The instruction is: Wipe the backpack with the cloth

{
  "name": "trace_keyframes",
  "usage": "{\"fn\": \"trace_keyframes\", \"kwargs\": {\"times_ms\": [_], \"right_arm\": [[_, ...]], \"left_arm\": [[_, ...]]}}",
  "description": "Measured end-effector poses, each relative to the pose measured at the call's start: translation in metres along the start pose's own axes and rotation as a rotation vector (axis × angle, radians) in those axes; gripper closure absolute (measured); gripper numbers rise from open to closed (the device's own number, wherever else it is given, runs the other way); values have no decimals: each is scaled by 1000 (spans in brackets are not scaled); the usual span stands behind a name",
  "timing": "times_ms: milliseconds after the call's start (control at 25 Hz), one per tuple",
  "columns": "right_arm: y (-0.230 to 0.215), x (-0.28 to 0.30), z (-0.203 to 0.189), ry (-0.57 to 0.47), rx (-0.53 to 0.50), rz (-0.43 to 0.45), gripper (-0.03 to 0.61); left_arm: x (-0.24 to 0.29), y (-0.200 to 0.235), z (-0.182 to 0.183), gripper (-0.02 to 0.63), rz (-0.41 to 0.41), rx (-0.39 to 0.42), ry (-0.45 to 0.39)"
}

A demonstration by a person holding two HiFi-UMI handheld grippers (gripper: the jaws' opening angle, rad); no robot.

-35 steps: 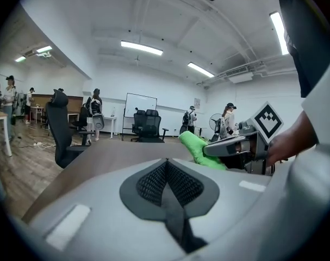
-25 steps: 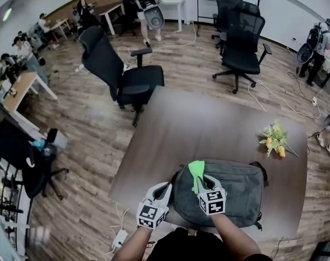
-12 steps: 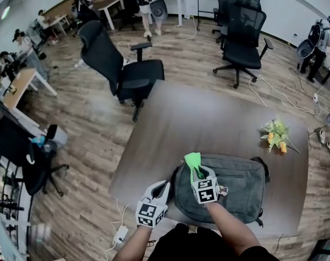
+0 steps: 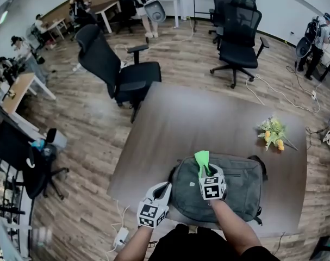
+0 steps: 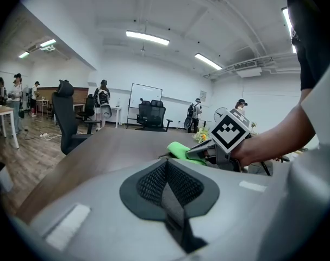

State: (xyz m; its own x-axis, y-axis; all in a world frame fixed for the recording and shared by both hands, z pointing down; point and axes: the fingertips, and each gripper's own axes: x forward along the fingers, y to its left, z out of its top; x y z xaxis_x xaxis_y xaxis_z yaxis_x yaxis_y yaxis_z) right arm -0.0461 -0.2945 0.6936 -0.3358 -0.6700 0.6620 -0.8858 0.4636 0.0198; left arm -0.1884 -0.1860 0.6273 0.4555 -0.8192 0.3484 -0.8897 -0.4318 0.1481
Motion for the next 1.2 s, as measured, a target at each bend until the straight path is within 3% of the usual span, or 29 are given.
{"fn": "trace_keyframes", "kwargs": {"times_ms": [280,680,920,1200], "right_arm": [[-32,-10,-13,25,7,-79,520],[-72,-23,-26,53,-60,-183,520],[-104,-38,-34,87,-35,-242,520],[-137,-53,-47,160,-108,-333,520]], "left_arm": [[9,-10,6,595,-9,-10,-9],[25,-27,17,595,-57,12,-16],[36,-40,30,595,-97,25,-40],[47,-56,30,595,-143,15,-36]]}}
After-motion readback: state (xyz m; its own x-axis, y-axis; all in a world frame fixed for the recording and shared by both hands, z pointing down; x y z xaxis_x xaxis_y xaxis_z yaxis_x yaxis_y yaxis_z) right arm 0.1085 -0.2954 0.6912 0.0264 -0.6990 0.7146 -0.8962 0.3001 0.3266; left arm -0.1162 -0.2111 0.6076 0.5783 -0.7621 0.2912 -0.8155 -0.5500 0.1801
